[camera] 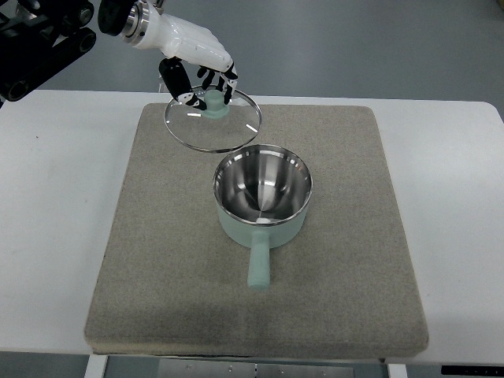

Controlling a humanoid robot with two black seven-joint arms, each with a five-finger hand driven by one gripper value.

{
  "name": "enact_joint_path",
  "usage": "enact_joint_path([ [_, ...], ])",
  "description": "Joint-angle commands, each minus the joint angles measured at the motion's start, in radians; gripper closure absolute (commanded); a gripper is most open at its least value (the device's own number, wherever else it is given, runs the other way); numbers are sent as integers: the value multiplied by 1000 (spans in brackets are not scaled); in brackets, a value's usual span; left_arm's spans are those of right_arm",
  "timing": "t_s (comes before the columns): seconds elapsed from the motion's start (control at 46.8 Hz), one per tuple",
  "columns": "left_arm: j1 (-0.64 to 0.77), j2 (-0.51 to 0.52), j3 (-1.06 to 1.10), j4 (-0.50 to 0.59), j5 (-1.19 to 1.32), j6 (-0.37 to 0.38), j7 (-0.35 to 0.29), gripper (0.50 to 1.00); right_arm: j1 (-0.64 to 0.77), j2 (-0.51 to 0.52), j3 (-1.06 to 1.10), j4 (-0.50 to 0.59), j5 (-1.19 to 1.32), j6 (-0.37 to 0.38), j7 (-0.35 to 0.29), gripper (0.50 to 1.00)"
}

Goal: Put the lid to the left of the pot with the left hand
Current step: 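Lift the glass lid off the pot with the left hand, then carry the lid beside the pot and lower it onto the pad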

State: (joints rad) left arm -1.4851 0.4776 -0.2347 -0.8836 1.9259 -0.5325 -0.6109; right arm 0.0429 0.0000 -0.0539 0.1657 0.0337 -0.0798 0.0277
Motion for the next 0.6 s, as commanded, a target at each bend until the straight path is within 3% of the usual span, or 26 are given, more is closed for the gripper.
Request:
enact_joint_path([
  [0.0,12,27,2,-1,2,0,0,1000,0,0,0,0,0,0,0,579],
  [0.577,80,127,35,-12,7,5,0,1000,0,0,0,0,0,0,0,579],
])
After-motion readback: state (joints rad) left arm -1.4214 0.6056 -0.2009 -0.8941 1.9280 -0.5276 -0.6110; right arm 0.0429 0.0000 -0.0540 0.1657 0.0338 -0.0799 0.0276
